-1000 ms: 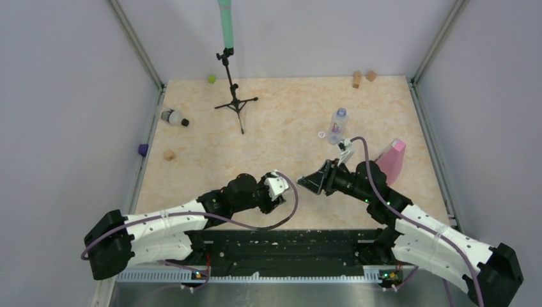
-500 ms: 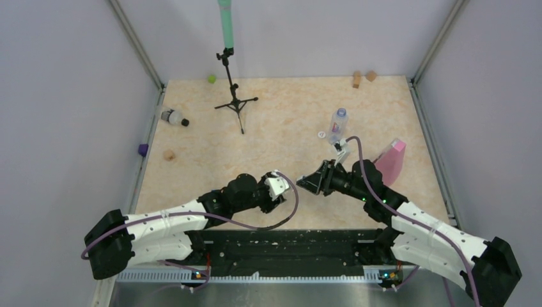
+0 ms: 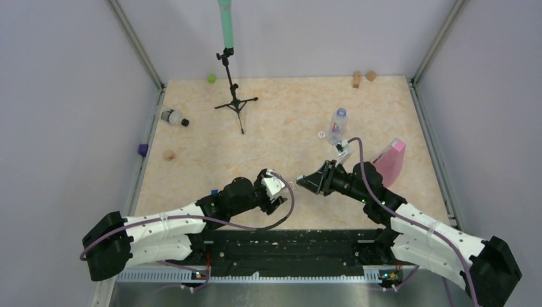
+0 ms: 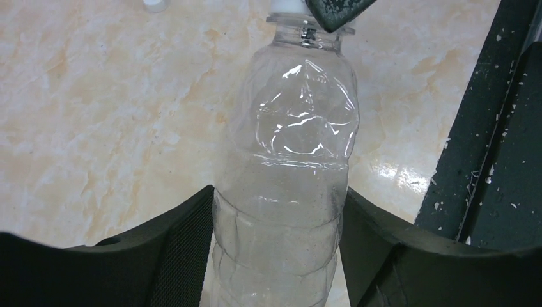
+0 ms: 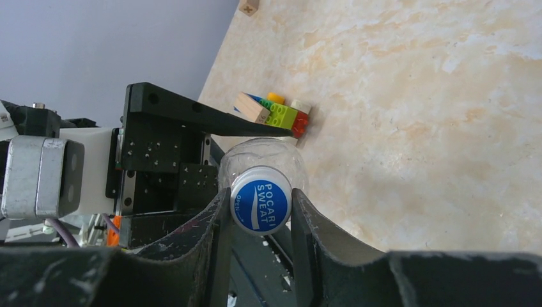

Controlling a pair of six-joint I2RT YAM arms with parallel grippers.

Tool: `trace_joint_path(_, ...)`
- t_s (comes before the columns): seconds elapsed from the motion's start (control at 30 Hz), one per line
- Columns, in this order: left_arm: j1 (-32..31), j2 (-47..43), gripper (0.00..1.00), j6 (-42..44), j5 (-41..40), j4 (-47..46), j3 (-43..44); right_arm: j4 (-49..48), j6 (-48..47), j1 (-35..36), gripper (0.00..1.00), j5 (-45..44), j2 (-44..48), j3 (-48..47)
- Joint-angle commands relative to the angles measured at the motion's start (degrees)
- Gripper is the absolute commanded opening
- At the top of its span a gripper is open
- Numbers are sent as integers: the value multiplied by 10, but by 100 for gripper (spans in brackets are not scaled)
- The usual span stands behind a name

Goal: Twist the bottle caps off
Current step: Unscrew the bottle cap from the plastic bottle.

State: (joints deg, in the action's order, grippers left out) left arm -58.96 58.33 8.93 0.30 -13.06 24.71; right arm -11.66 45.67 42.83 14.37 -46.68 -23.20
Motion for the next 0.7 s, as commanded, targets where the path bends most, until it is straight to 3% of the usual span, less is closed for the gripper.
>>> trace_joint_path(0.0,0,-23,69,-24,-23,-117,-24,-58,22,-1,13,19,-11,6)
trace_joint_path(0.4,0,-5,68,-36,-45,-123,-28,-133,41,-1,13,63,-46,12)
trace_joint_path(0.67,0,-16,32,-24,-55,-104,-27,-132,35,-2,13,65,-61,10)
